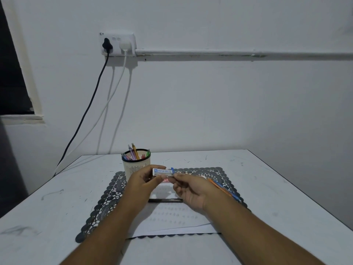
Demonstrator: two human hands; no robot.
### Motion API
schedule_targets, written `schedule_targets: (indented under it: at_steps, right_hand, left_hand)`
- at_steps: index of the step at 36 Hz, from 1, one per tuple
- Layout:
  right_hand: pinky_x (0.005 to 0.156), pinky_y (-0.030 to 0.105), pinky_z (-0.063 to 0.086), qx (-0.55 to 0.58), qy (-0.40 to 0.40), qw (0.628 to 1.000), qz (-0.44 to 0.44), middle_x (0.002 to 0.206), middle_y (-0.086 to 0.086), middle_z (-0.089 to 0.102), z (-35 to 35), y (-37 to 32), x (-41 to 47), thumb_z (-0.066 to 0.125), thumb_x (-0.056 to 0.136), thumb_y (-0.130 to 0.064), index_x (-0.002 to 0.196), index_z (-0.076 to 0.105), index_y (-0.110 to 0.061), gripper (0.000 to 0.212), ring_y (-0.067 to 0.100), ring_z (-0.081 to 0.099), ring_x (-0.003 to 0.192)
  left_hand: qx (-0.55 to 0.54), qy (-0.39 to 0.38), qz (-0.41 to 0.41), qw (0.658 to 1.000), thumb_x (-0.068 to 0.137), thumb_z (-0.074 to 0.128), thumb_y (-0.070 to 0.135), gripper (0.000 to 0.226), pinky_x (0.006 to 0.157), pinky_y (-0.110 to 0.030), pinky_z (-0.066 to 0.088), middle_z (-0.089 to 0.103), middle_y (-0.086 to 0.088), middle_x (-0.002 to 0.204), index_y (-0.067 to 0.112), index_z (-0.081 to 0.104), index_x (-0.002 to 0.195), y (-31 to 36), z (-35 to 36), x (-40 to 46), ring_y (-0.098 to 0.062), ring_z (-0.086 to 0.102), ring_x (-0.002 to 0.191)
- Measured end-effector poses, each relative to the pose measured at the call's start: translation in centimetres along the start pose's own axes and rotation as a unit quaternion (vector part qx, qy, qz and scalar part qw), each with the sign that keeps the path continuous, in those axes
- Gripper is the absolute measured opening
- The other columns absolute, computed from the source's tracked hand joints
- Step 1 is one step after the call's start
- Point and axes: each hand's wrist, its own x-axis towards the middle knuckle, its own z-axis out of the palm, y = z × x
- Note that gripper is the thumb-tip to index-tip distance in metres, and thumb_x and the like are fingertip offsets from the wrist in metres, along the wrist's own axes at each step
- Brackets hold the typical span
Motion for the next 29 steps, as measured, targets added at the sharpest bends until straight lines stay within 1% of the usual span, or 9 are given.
schedule_targets:
  at_steps: [3, 8, 12, 13, 16, 18, 24, 29]
  right_hand:
    - [0.048, 0.019, 0.052, 0.0, -0.009, 1.0, 0.003, 0.091, 0.022, 0.076, 0.0, 0.09, -0.01, 0.061, 0.1, 0.001, 0.109, 0.069, 0.008, 0.013, 0.015, 0.062, 0.053]
    - [0.05, 0.019, 0.053, 0.001, -0.016, 1.0, 0.004, 0.105, 0.024, 0.075, 0.0, 0.17, 0.17, 0.061, 0.1, 0.001, 0.115, 0.068, 0.009, 0.018, 0.015, 0.062, 0.056]
    - [0.052, 0.02, 0.053, 0.005, -0.023, 1.0, 0.007, 0.116, 0.026, 0.073, -0.01, 0.28, 0.06, 0.059, 0.101, 0.001, 0.117, 0.066, 0.01, 0.02, 0.015, 0.063, 0.058]
    - [0.052, 0.02, 0.053, 0.004, -0.024, 1.0, 0.006, 0.115, 0.027, 0.073, 0.04, 0.26, -0.05, 0.058, 0.102, 0.001, 0.117, 0.066, 0.01, 0.019, 0.015, 0.062, 0.059]
    - [0.052, 0.02, 0.053, -0.001, -0.019, 1.0, 0.003, 0.099, 0.025, 0.075, 0.19, 0.2, -0.38, 0.055, 0.103, 0.003, 0.107, 0.067, 0.01, 0.014, 0.016, 0.06, 0.061]
    - [0.053, 0.02, 0.053, -0.005, -0.016, 1.0, 0.004, 0.094, 0.024, 0.075, 0.27, 0.23, -0.46, 0.055, 0.102, 0.004, 0.106, 0.067, 0.01, 0.014, 0.016, 0.06, 0.061]
    - [0.052, 0.02, 0.054, -0.01, -0.019, 1.0, 0.011, 0.093, 0.023, 0.075, 0.43, 0.33, -0.48, 0.054, 0.103, 0.002, 0.115, 0.066, 0.013, 0.02, 0.015, 0.061, 0.059]
    - [0.051, 0.02, 0.054, -0.012, -0.017, 1.0, 0.013, 0.095, 0.023, 0.076, 0.46, 0.28, -0.58, 0.054, 0.103, 0.002, 0.116, 0.066, 0.013, 0.02, 0.015, 0.062, 0.059]
  left_hand:
    - [0.002, 0.004, 0.004, 1.0, 0.093, 0.07, 0.005, 0.015, 0.072, -0.018, 0.055, 0.079, -0.005, 0.096, 0.01, 0.074, 0.106, 0.05, 0.01, -0.09, -0.014, 0.075, 0.087]
    - [-0.002, 0.001, 0.005, 1.0, 0.093, 0.069, 0.006, 0.015, 0.074, -0.019, 0.054, 0.079, -0.006, 0.097, 0.009, 0.074, 0.107, -0.2, -0.09, 0.05, -0.015, 0.075, 0.088]
    - [-0.007, 0.004, 0.01, 1.0, 0.093, 0.068, 0.002, 0.015, 0.072, -0.016, 0.053, 0.079, -0.006, 0.095, 0.006, 0.074, 0.106, -0.19, 0.01, 0.03, -0.011, 0.074, 0.085]
    - [-0.008, 0.003, 0.01, 1.0, 0.093, 0.068, 0.002, 0.015, 0.072, -0.016, 0.053, 0.079, -0.006, 0.095, 0.006, 0.074, 0.106, -0.21, 0.01, 0.04, -0.01, 0.074, 0.084]
    - [-0.005, -0.004, 0.007, 1.0, 0.094, 0.067, 0.001, 0.016, 0.071, -0.015, 0.052, 0.079, -0.006, 0.096, 0.007, 0.074, 0.107, -0.51, -0.02, 0.14, -0.009, 0.073, 0.083]
    - [0.001, -0.003, 0.006, 1.0, 0.094, 0.067, 0.002, 0.016, 0.07, -0.014, 0.051, 0.079, -0.005, 0.095, 0.008, 0.074, 0.107, -0.62, -0.02, 0.2, -0.007, 0.072, 0.081]
    - [0.011, 0.0, 0.009, 1.0, 0.094, 0.067, 0.001, 0.015, 0.067, -0.012, 0.05, 0.079, -0.004, 0.094, 0.007, 0.074, 0.106, -0.69, 0.04, 0.19, -0.005, 0.071, 0.08]
    - [0.024, 0.004, 0.015, 1.0, 0.094, 0.067, 0.002, 0.014, 0.064, -0.011, 0.049, 0.079, -0.002, 0.092, 0.009, 0.074, 0.105, -0.68, 0.03, 0.2, -0.002, 0.069, 0.076]
